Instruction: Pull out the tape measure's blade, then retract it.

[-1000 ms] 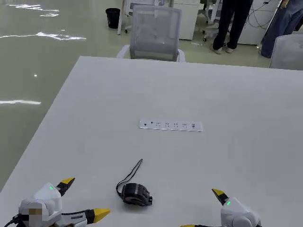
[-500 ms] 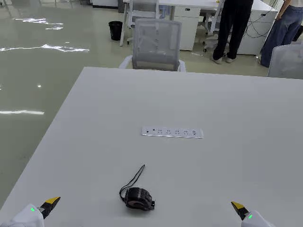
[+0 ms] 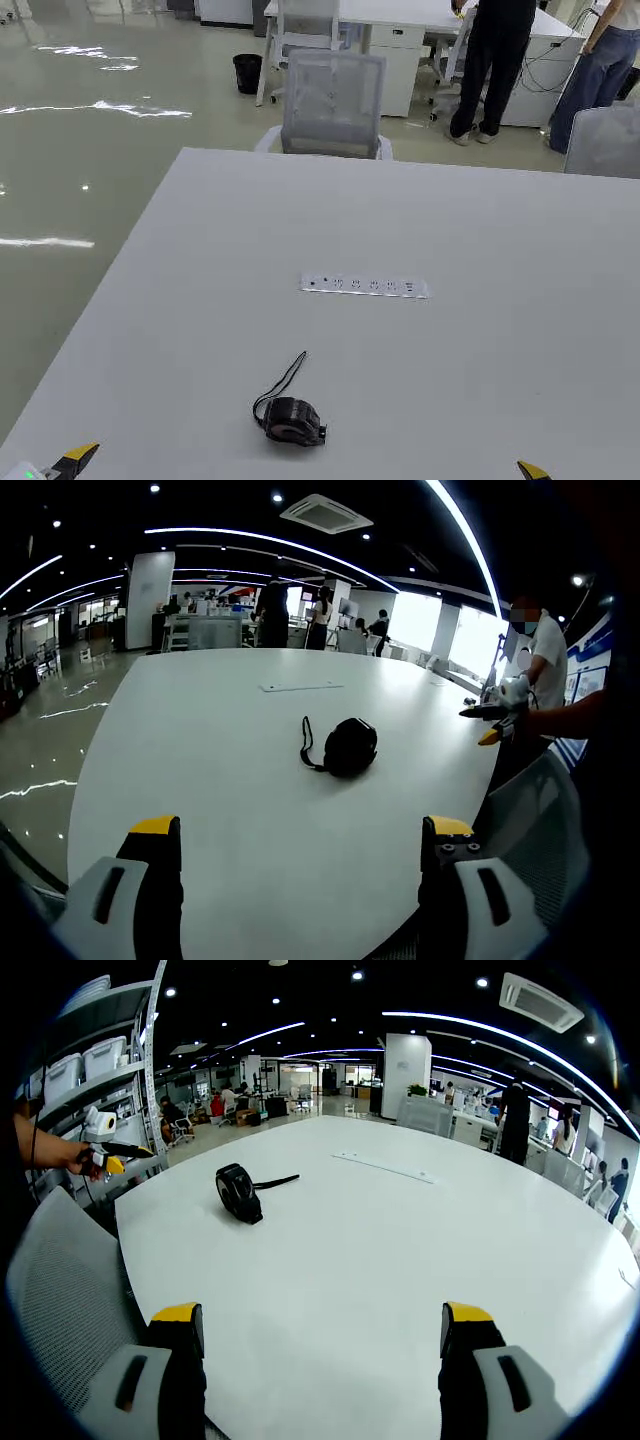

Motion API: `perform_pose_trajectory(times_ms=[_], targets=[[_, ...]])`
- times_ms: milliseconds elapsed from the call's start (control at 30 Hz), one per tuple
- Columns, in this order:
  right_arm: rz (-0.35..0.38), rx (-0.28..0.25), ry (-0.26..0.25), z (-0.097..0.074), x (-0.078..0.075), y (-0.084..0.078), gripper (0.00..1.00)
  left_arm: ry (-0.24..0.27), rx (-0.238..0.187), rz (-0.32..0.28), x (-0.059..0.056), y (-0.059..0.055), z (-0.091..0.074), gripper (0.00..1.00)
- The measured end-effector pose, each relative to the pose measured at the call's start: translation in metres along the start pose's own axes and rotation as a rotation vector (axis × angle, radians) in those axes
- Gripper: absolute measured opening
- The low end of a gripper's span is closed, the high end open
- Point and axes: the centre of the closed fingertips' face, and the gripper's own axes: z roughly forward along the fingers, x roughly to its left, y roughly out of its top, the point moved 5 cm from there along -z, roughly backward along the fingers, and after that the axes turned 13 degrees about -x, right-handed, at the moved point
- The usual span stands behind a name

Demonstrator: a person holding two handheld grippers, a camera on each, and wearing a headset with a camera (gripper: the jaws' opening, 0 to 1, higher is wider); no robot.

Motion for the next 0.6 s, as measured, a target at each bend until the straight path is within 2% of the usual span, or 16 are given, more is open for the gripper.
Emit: perform_pose_trajectory(times_ms=[100, 267, 467, 600], targets=[[-0.004, 0.008, -0.004, -0.009, -0.002, -0.002, 1.0, -0.01, 0.003, -0.001, -0.002, -0.003, -0.003, 0.99], [0.015, 0.006, -0.033, -0.019, -0.006, -0.006, 1.0, 0.006, 0.014, -0.024, 0.005, -0.008, -0.007, 0.99], [0.022, 0.005, -0.039, -0.021, -0.004, -0.007, 1.0, 0.004, -0.015, -0.014, 0.005, 0.005, -0.004, 0.99], [0.03, -0.003, -0.043, -0.021, -0.004, -0.007, 1.0, -0.002, -0.009, -0.003, 0.005, 0.005, -0.003, 0.99]])
